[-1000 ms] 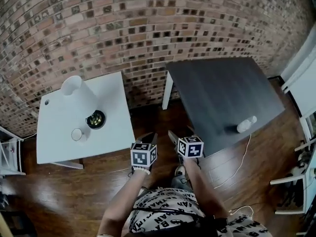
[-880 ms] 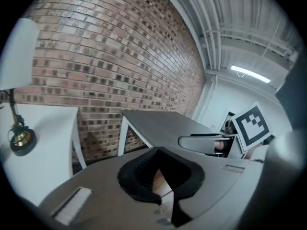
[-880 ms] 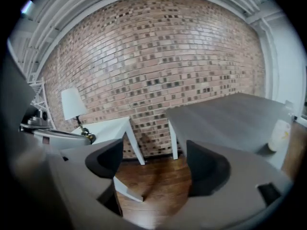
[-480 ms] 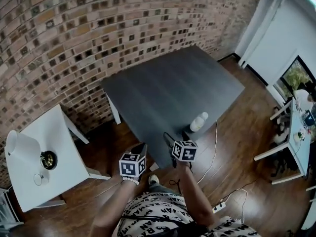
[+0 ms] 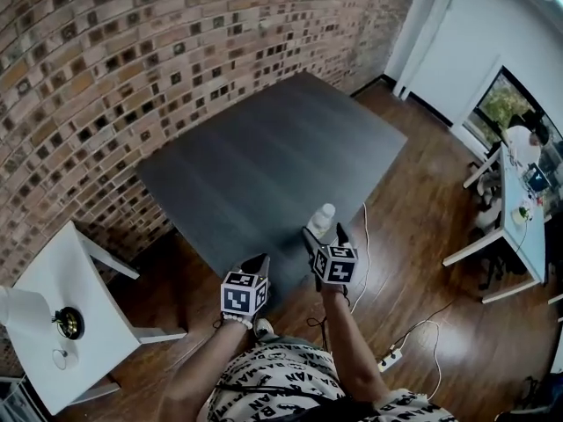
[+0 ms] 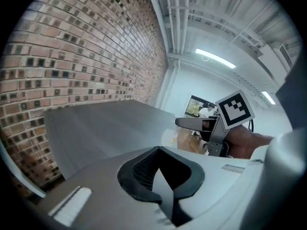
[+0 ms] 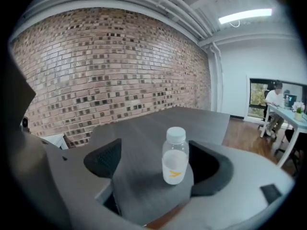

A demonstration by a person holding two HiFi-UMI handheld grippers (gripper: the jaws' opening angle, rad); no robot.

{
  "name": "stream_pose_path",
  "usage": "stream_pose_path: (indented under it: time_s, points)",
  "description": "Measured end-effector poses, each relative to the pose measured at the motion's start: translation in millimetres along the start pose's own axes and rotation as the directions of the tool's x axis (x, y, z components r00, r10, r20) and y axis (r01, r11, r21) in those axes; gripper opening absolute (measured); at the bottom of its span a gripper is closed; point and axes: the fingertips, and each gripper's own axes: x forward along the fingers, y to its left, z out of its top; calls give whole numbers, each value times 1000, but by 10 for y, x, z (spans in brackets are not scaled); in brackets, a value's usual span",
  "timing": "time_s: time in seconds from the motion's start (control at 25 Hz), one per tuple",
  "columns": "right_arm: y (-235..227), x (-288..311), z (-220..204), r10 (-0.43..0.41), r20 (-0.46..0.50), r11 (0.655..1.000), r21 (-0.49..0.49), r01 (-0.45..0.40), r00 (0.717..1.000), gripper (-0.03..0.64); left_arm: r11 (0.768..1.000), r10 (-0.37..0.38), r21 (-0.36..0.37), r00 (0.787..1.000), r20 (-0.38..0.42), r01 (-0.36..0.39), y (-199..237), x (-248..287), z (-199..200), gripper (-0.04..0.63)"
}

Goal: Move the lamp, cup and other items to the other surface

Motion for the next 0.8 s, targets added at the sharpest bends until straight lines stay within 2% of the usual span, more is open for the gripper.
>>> stream_pose_path:
  time_s: [0.12, 0.24, 0.4, 0.56, 0.64, 0.8]
  points:
    - [-200, 76, 60, -16, 1, 1000, -13, 16, 1000, 384, 1000, -17, 25, 1000, -7, 17, -119, 191, 101, 6]
    - [-341, 204, 76, -15, -13, 1000, -16, 15, 1000, 376, 999, -25, 33, 1000, -8, 25, -188, 341, 199, 6]
    - [-444, 357, 84, 1, -25, 1000, -27, -2, 1000, 311, 999, -26, 22, 1000, -14, 26, -242, 493, 253, 6]
    - [-436, 477, 100, 17, -28, 999, -43, -19, 999, 300, 999, -30, 17, 999, -27, 31, -243, 591, 269, 6]
    - [-434, 521, 105, 14, -30, 998, -60, -16, 999, 236, 999, -29, 13, 999, -29, 29, -228, 622, 280, 6]
    - [-446, 577, 123, 14, -34, 998, -66, -16, 999, 235, 1000, -21, 2, 999, -28, 21, -190, 666, 293, 6]
